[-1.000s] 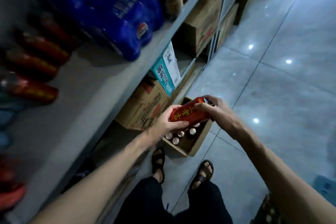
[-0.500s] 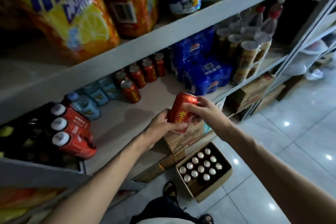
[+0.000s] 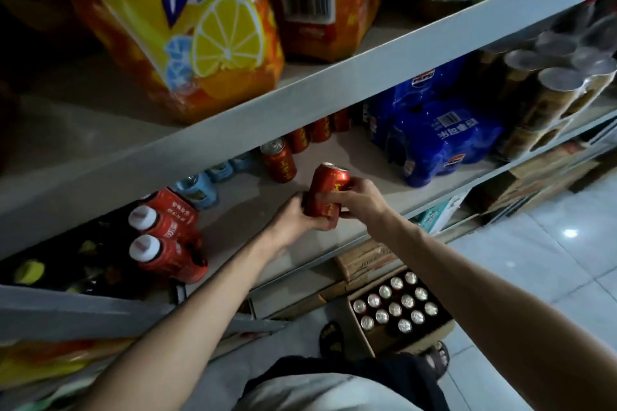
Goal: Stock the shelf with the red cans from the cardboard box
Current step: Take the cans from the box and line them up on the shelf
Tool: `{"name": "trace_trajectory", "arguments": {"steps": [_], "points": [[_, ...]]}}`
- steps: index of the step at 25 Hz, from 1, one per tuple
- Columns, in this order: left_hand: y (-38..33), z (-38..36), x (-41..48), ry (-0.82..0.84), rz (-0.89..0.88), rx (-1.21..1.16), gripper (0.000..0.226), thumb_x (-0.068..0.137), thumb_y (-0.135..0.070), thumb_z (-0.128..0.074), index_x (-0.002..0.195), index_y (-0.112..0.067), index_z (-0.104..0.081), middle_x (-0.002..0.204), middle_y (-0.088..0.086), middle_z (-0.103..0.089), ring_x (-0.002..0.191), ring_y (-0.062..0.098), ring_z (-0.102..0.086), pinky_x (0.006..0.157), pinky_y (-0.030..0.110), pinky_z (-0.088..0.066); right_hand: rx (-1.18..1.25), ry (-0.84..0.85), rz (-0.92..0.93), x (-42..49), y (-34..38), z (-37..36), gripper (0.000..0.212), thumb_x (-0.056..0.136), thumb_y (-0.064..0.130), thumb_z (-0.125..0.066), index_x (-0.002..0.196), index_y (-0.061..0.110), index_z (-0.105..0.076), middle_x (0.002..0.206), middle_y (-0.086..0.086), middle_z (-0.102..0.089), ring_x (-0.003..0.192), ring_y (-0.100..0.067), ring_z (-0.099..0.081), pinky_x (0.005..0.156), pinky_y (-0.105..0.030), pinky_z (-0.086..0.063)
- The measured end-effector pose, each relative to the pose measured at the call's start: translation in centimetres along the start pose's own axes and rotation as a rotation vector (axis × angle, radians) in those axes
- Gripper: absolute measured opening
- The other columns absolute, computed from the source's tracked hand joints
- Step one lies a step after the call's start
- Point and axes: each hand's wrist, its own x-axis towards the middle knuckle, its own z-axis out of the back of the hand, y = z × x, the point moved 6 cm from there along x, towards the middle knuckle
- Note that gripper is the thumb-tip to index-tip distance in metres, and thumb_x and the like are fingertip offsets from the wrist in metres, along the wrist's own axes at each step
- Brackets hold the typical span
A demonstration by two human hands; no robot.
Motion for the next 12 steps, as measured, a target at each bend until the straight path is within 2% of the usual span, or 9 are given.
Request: {"name": "trace_trajectory", "arguments": {"steps": [2,3,5,7,10,12], "points": [[0.2,-0.1,0.9,0.009,0.019,0.085,0.075,0.073,-0.008,-0.083,0.138,-0.014,-0.045,0.142,0.012,-0.053,0.125,0.015,-0.055,0.106,0.027,-0.045,-0.116,-0.039,0.099,1.8,0.6,0.3,0.070,0.066,0.028,-0.086,0.128,0.018,-0.055,0.117,0.002,-0.064,0.106,-0.013,-0.061,0.085,-0.027,-0.050],[0.5,-0.3,1.3,0.016,0.044,0.208,0.087,0.072,-0.014,-0.085,0.144,-0.013,-0.037,0.149,0.013,-0.044,0.134,0.020,-0.046,0.111,0.032,-0.041,-0.188,-0.063,0.157,2.6,1.0,0.6,0.071,0.065,0.027,-0.086,0.128,0.019,-0.055,0.117,0.003,-0.064,0.105,-0.011,-0.059,0.085,-0.024,-0.046],[1.8,-1.0,1.7,0.073,0.144,0.564,0.123,0.067,-0.038,-0.087,0.156,-0.012,-0.007,0.162,0.016,-0.012,0.150,0.034,-0.013,0.121,0.048,-0.022,-0.326,-0.111,0.272,4.3,2.3,1.2,0.074,0.063,0.026,-0.087,0.128,0.019,-0.054,0.118,0.002,-0.064,0.103,-0.007,-0.056,0.086,-0.024,-0.043],[3.3,-0.9,1.5,0.086,0.245,0.867,0.140,0.061,-0.056,-0.084,0.156,-0.016,0.011,0.162,0.020,0.011,0.149,0.043,0.009,0.121,0.056,-0.011,-0.408,-0.152,0.358,6.2,3.3,1.4,0.076,0.059,0.023,-0.090,0.127,0.019,-0.055,0.119,0.000,-0.065,0.101,-0.007,-0.057,0.085,-0.024,-0.044],[4.3,-1.3,1.2,0.102,0.239,1.011,0.138,0.057,-0.061,-0.084,0.156,-0.023,0.005,0.159,0.026,0.015,0.145,0.053,0.009,0.118,0.062,-0.012,-0.438,-0.173,0.466,8.4,4.3,0.3,0.073,0.058,0.023,-0.089,0.122,0.017,-0.055,0.119,-0.003,-0.066,0.106,-0.017,-0.062,0.090,-0.033,-0.050],[4.3,-1.0,1.3,0.099,0.210,1.038,0.134,0.057,-0.061,-0.083,0.156,-0.024,-0.001,0.160,0.026,0.012,0.145,0.053,0.004,0.118,0.060,-0.015,-0.463,-0.175,0.522,9.5,4.8,-0.9,0.071,0.059,0.025,-0.087,0.122,0.018,-0.055,0.120,-0.004,-0.065,0.110,-0.023,-0.061,0.094,-0.040,-0.050]]}}
